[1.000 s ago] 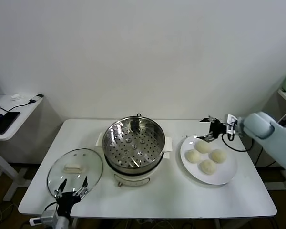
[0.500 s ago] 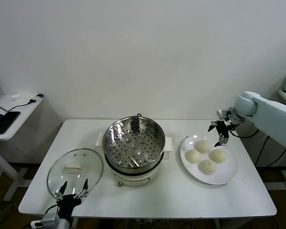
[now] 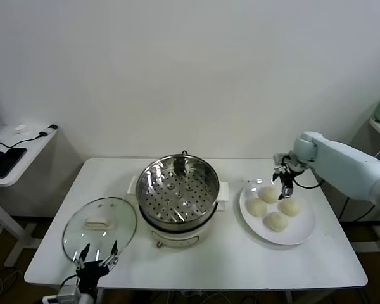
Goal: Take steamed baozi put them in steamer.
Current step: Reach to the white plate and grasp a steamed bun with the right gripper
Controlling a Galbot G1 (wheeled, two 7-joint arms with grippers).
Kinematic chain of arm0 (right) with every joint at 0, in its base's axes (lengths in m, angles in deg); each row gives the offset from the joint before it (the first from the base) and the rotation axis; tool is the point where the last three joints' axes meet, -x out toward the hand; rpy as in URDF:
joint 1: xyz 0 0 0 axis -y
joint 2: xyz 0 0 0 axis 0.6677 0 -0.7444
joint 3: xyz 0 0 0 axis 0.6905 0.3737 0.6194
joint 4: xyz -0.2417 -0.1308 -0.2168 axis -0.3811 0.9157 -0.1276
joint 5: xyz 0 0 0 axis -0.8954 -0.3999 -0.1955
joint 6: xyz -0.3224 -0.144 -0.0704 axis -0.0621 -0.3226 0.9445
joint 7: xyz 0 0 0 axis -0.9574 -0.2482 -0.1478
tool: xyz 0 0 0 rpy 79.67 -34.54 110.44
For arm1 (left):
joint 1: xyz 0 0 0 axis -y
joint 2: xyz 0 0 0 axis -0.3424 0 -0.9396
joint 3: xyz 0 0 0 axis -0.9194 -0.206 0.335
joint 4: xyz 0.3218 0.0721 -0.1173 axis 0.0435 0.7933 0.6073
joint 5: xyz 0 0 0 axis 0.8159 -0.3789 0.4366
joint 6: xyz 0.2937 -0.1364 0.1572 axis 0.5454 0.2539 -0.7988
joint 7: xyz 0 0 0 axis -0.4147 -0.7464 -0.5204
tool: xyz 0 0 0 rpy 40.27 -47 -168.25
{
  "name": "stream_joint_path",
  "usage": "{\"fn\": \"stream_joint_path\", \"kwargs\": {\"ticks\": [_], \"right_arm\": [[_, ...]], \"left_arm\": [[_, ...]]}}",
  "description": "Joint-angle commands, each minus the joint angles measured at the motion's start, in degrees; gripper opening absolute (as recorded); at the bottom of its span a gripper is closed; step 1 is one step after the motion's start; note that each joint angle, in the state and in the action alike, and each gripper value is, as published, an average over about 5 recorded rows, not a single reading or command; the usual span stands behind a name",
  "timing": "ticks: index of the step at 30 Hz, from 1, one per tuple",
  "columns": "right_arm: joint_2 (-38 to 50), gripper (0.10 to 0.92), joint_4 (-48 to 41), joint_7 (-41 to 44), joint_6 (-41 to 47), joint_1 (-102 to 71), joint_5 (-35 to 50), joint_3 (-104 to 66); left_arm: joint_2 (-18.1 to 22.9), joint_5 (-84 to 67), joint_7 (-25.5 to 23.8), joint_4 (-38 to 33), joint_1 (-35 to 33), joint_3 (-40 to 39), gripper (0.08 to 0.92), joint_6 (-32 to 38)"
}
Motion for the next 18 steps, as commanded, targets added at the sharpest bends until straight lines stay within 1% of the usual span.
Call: {"fn": "stream_joint_path", "kwargs": {"ticks": [1,7,13,15,18], "right_arm": [[-4.82,0.823,-8.58,-0.72,0.88,-4.03,0.43,-4.46],[-5.98,0.823,-10.7,-0.86,0.98,-4.78,-1.41,-5.15],[-5.74,0.813,-10.69,-0.66,1.51,-5.01,-2.37,-5.75],[-5.78,0.784,-10.67,-0.58,1.54,-4.85,-2.33,-5.87],[-5.78,0.708,-10.26,-0.41,1.62,-4.62,-1.95,-6.04]], "left_arm": [[0.13,0.88,-0.07,0.28,0.09,-0.11,0.823,0.08],[0.2,1.31,-0.08,0.47,0.15,-0.1,0.823,0.02],[0.26,1.47,-0.08,0.65,0.21,-0.28,0.823,-0.02],[0.26,1.52,-0.08,0.68,0.25,-0.27,0.823,-0.04],[0.25,1.53,-0.04,0.63,0.3,-0.15,0.823,-0.04]]}}
